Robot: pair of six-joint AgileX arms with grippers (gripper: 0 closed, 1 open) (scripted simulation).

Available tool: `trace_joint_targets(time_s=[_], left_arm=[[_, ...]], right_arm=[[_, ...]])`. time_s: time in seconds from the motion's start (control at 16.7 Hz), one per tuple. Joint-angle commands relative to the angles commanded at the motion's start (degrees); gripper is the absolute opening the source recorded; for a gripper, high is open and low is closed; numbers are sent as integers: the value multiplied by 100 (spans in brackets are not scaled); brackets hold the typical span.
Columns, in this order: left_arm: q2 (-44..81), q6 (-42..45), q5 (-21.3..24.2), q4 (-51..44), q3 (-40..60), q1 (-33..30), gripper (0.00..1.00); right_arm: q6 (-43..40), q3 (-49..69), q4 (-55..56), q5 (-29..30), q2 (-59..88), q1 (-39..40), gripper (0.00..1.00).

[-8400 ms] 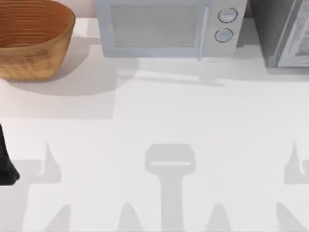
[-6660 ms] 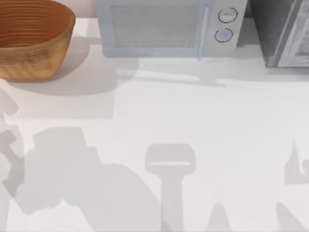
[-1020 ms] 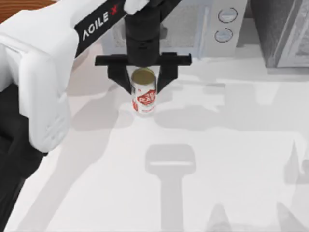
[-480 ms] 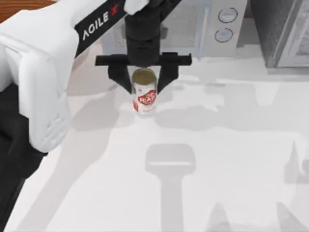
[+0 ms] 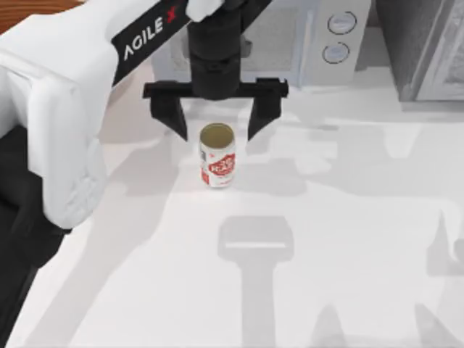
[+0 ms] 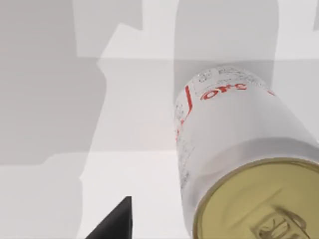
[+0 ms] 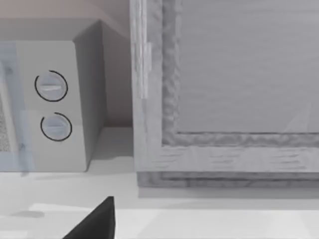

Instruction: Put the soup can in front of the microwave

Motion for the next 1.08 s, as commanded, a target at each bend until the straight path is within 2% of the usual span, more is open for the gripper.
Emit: trace_joint_targets(time_s=[0.54, 1.08], left_arm=[[77, -13, 2, -150, 208, 28, 100], [764, 3, 13, -1505, 2278, 6, 100]], right_arm=[[0, 0, 0, 0, 0, 0, 100], [0, 0, 0, 0, 0, 0, 100]])
